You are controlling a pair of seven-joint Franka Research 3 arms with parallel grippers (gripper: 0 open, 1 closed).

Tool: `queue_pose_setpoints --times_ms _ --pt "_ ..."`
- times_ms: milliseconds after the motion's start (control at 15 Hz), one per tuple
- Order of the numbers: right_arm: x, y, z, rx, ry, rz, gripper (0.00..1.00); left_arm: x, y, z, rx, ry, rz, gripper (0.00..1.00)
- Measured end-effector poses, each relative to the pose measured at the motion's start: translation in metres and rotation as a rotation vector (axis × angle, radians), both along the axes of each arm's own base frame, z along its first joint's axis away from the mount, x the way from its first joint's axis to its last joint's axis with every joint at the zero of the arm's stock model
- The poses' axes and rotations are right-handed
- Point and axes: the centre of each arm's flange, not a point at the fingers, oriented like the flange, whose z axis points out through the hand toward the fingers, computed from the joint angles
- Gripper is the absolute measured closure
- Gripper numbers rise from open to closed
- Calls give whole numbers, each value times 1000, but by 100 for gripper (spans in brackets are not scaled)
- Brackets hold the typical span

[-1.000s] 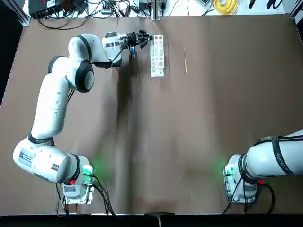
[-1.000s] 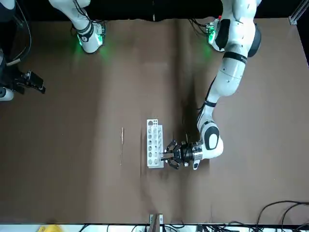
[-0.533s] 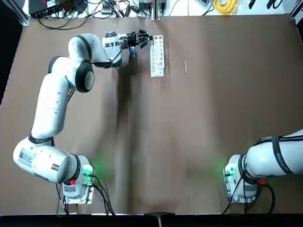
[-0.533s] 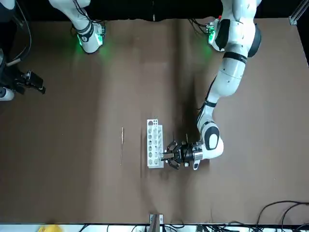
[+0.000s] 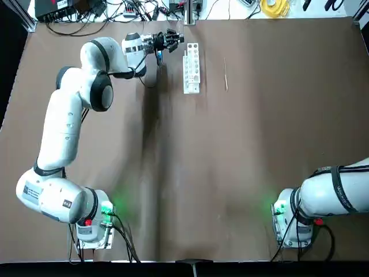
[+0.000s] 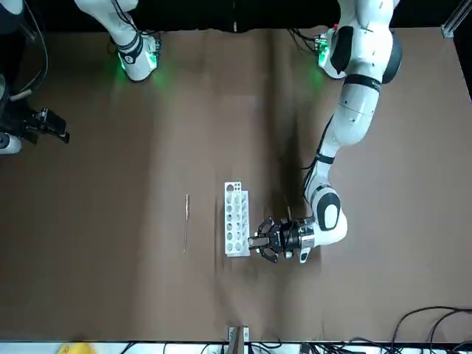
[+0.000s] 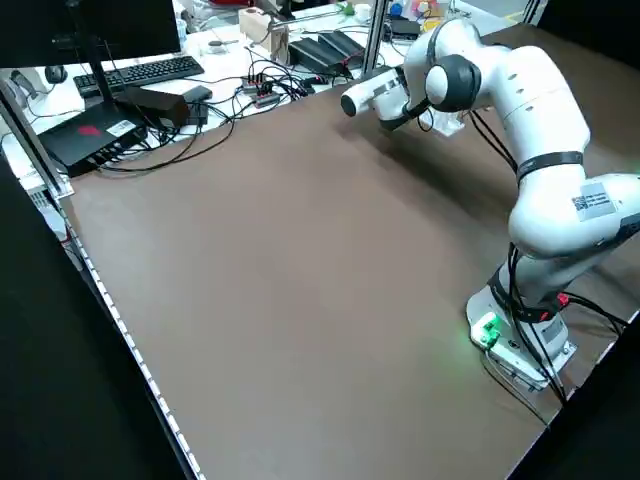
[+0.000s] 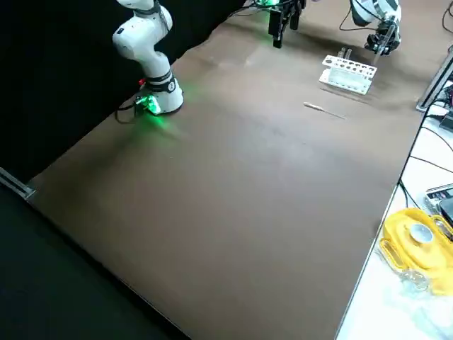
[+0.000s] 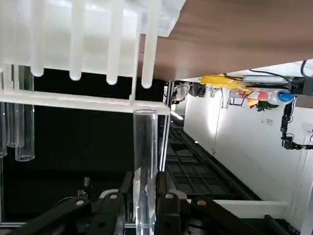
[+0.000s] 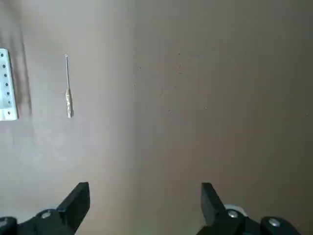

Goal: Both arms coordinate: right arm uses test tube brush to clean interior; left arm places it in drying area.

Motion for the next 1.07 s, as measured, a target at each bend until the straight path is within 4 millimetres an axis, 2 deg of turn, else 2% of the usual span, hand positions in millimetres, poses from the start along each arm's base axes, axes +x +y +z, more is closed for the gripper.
queue_pose_setpoints --times_ms 1067 --pt "0 0 0 0 0 1 0 -7 -5 -2 -5 3 -44 77"
